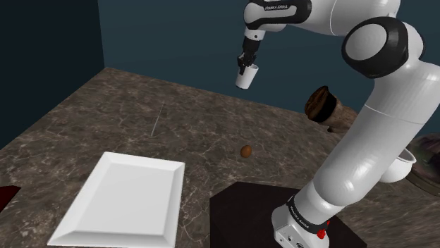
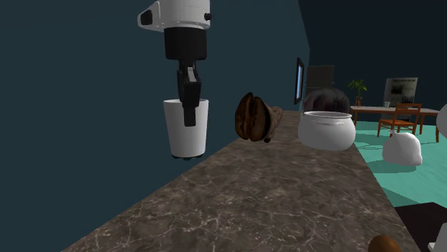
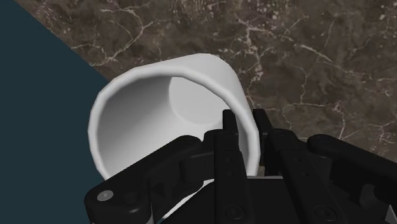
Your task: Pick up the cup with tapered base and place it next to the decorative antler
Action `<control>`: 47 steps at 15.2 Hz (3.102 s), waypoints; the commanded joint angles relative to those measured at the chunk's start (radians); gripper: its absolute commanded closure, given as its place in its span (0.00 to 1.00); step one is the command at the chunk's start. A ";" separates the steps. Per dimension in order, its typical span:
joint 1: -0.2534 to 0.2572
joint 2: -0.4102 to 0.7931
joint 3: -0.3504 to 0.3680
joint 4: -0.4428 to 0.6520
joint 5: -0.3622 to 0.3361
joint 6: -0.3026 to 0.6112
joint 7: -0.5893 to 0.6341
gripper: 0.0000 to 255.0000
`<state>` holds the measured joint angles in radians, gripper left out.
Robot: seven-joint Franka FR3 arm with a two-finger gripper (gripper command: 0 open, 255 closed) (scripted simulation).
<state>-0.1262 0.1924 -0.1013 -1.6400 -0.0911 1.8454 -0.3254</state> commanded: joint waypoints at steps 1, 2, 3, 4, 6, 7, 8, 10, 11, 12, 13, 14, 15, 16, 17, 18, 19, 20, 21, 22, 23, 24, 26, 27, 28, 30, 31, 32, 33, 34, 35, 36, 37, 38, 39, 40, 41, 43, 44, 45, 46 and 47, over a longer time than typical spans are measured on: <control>0.001 -0.004 0.000 0.022 0.000 -0.026 -0.001 1.00; 0.001 -0.004 0.000 0.035 0.000 -0.039 -0.003 1.00; 0.001 -0.004 0.000 0.048 0.001 -0.052 -0.004 1.00; 0.001 -0.004 0.000 0.062 0.001 -0.066 -0.005 1.00; 0.001 -0.003 0.000 0.090 0.002 -0.093 -0.008 1.00; 0.001 -0.002 0.000 0.105 0.002 -0.107 -0.009 1.00; 0.001 -0.001 0.000 0.120 0.002 -0.120 -0.010 1.00; 0.001 0.002 0.000 0.152 0.003 -0.148 -0.013 1.00; 0.000 0.004 0.000 0.168 0.003 -0.163 -0.014 1.00; 0.000 0.007 0.000 0.184 0.004 -0.177 -0.016 1.00; 0.000 0.009 0.000 0.202 0.004 -0.191 -0.017 1.00; 0.000 0.012 0.000 0.219 0.004 -0.206 -0.019 1.00; 0.000 0.016 0.000 0.237 0.005 -0.221 -0.020 1.00; 0.000 0.019 0.000 0.256 0.005 -0.236 -0.022 1.00; -0.001 0.023 0.000 0.275 0.006 -0.251 -0.023 1.00; -0.001 0.028 -0.001 0.295 0.006 -0.266 -0.025 1.00; -0.001 0.032 -0.001 0.315 0.007 -0.282 -0.026 1.00; -0.001 0.038 -0.001 0.336 0.007 -0.297 -0.028 1.00; -0.002 0.043 -0.001 0.358 0.008 -0.313 -0.030 1.00; -0.002 0.049 -0.001 0.380 0.008 -0.330 -0.032 1.00; -0.003 0.056 -0.001 0.404 0.009 -0.346 -0.033 1.00; -0.003 0.063 -0.002 0.428 0.010 -0.363 -0.035 1.00; -0.004 0.079 -0.002 0.479 0.011 -0.398 -0.039 1.00; -0.005 0.088 -0.002 0.507 0.012 -0.417 -0.041 1.00; -0.006 0.098 -0.003 0.535 0.013 -0.436 -0.043 1.00; -0.008 0.121 -0.003 0.598 0.015 -0.475 -0.048 1.00; -0.009 0.134 -0.004 0.632 0.016 -0.496 -0.050 1.00; -0.010 0.148 -0.004 0.669 0.017 -0.519 -0.053 1.00; -0.012 0.164 -0.004 0.709 0.018 -0.542 -0.055 1.00; -0.014 0.183 -0.005 0.753 0.020 -0.568 -0.058 1.00; -0.016 0.204 -0.005 0.802 0.022 -0.595 -0.061 1.00; -0.019 0.230 -0.006 0.859 0.024 -0.627 -0.065 1.00; -0.023 0.262 -0.006 0.929 0.027 -0.664 -0.069 1.00; -0.026 0.288 -0.006 0.981 0.029 -0.690 -0.072 1.00; -0.033 0.215 -0.010 0.860 0.024 -0.640 -0.085 1.00; -0.042 0.161 -0.015 0.774 0.021 -0.607 -0.099 1.00; -0.052 0.118 -0.020 0.707 0.019 -0.581 -0.115 1.00; -0.074 0.047 -0.032 0.601 0.015 -0.542 -0.148 1.00; -0.084 0.017 -0.038 0.557 0.013 -0.526 -0.166 1.00; -0.095 -0.011 -0.046 0.518 0.011 -0.513 -0.184 1.00; -0.106 -0.036 -0.053 0.482 0.010 -0.500 -0.203 1.00; -0.117 -0.060 -0.062 0.450 0.008 -0.489 -0.222 1.00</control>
<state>-0.2309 0.1632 -0.1547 -1.1410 -0.0811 1.3342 -0.5255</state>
